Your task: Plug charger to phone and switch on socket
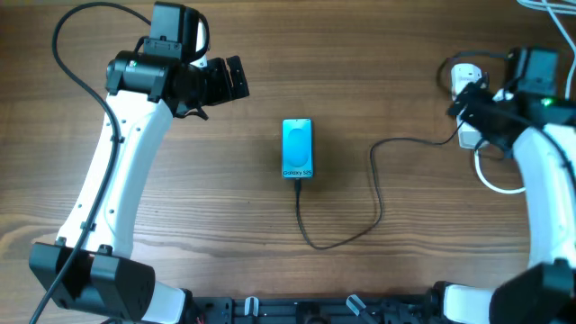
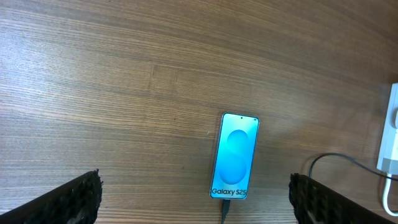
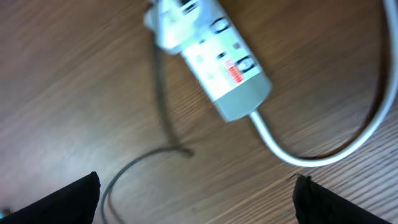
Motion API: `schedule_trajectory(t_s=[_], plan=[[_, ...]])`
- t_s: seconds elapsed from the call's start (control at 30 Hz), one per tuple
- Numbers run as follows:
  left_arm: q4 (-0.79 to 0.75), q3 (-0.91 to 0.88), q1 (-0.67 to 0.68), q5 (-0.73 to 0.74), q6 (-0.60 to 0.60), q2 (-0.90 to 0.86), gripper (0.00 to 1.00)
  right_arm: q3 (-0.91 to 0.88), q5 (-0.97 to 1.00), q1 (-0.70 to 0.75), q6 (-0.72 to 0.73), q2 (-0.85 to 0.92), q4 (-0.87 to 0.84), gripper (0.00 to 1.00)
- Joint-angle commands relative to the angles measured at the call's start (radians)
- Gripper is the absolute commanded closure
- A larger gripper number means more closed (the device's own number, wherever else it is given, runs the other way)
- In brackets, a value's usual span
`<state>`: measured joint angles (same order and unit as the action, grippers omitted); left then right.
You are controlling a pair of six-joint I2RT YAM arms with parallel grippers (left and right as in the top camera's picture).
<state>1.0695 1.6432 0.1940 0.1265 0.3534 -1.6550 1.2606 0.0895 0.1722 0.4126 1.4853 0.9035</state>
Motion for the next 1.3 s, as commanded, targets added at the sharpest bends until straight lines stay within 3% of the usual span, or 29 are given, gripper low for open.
schedule_trajectory(t_s=[0.0, 0.27, 0.4, 0.9, 1.27], plan=[[-0.002, 0.006, -0.004, -0.013, -0.005, -0.003, 0.00, -0.033, 0.037, -0.038, -0.055, -0.138, -0.003, 0.00], [-0.002, 0.006, -0.004, -0.013, -0.005, -0.003, 0.00, -0.178, -0.053, -0.038, -0.069, -0.503, -0.073, 0.00], [-0.002, 0.006, -0.004, -0.013, -0.005, -0.003, 0.00, -0.301, -0.195, -0.038, -0.068, -0.619, -0.117, 0.00], [-0.003, 0.006, -0.004, -0.013, -0.005, -0.003, 0.00, -0.310, -0.196, -0.038, -0.069, -0.618, 0.053, 0.00], [-0.002, 0.006, -0.004, -0.013, -0.005, -0.003, 0.00, -0.310, -0.196, -0.038, -0.071, -0.502, 0.058, 0.00]])
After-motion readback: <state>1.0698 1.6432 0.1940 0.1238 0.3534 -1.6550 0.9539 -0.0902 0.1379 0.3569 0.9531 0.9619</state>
